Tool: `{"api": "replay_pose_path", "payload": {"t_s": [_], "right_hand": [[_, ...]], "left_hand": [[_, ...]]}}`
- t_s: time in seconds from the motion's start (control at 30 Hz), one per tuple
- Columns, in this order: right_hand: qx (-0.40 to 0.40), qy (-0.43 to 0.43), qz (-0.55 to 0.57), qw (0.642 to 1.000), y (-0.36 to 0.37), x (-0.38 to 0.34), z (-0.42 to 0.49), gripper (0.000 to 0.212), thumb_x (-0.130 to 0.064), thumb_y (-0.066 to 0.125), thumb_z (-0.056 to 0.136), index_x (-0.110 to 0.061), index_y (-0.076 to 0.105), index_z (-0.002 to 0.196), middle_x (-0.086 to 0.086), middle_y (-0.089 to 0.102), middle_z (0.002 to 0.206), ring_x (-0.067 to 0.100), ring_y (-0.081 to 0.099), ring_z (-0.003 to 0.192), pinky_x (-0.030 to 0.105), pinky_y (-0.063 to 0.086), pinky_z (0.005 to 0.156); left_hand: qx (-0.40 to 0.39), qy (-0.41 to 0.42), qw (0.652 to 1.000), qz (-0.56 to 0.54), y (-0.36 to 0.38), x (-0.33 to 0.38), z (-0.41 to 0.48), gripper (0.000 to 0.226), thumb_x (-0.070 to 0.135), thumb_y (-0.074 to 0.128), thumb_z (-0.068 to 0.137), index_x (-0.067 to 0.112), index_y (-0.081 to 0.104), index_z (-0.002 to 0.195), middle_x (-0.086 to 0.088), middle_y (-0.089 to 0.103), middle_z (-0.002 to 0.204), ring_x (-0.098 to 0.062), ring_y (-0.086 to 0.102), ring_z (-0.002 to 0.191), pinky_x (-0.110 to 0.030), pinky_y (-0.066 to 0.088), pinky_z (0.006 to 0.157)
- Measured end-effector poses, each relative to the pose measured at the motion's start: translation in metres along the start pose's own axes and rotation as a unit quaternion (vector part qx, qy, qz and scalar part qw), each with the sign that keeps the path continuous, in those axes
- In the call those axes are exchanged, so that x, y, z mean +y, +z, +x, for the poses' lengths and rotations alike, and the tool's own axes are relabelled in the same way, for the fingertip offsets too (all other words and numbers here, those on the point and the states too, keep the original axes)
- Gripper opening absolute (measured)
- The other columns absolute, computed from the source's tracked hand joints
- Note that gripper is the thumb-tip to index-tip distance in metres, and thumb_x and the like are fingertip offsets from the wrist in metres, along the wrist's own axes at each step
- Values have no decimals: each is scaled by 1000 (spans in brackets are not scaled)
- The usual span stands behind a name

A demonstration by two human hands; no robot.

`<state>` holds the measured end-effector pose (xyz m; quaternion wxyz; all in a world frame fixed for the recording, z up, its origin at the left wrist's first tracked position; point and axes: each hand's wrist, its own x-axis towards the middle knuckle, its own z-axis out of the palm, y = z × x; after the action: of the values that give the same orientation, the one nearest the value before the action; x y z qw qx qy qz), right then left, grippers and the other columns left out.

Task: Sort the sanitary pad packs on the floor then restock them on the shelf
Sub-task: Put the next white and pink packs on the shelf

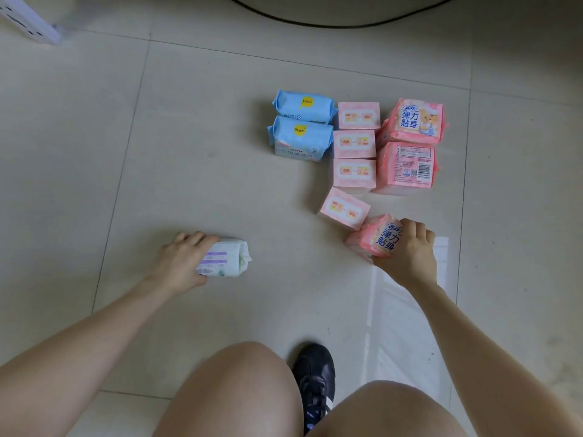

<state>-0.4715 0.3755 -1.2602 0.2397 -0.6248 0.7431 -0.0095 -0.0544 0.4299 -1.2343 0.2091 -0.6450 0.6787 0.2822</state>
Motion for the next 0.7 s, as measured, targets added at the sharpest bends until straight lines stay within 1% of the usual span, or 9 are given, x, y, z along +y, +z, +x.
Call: {"api": "replay_pose_path", "payload": {"t_s": [0.13,0.23,0.3,0.53,0.63,0.7], "right_hand": [[16,1,18,1000,-16,-12,-12,90,-29,90,53,-4,45,128,12,49,120,35,40,112,41,47,70],[21,5,28,999,-36,-23,-25,91,-36,90,52,-7,46,127,9,49,119,33,41,113,36,43,66],[20,7,36,999,-54,-32,-35,92,-41,88,53,-8,46,128,8,49,120,32,41,114,36,42,66],[-8,21,60,998,-143,-70,-67,89,-39,85,57,-13,45,132,6,50,123,29,42,116,37,45,72],[-16,17,74,997,-195,-90,-81,87,-40,85,57,-13,47,130,6,52,121,27,43,114,36,45,75],[-18,9,79,997,-233,-106,-90,86,-42,85,57,-13,48,129,7,53,120,27,44,113,36,45,77]], "left_hand": [[20,5,1000,-16,-15,8,-11,77,29,76,63,24,48,135,3,55,118,-27,48,102,-40,50,82],[41,5,999,-23,-31,15,-30,76,31,76,62,25,50,133,4,57,114,-27,49,101,-40,51,79],[49,6,999,-22,-46,20,-46,76,32,76,61,25,50,132,5,58,114,-26,50,102,-38,50,79],[83,3,996,-21,-123,38,-117,72,34,78,59,19,56,125,1,63,114,-29,53,100,-39,50,78],[86,1,996,-26,-167,46,-152,72,36,78,60,20,54,126,2,63,116,-28,53,103,-38,50,79],[96,-7,994,-43,-198,52,-177,70,37,77,61,21,54,125,4,63,116,-26,53,103,-36,50,77]]}}
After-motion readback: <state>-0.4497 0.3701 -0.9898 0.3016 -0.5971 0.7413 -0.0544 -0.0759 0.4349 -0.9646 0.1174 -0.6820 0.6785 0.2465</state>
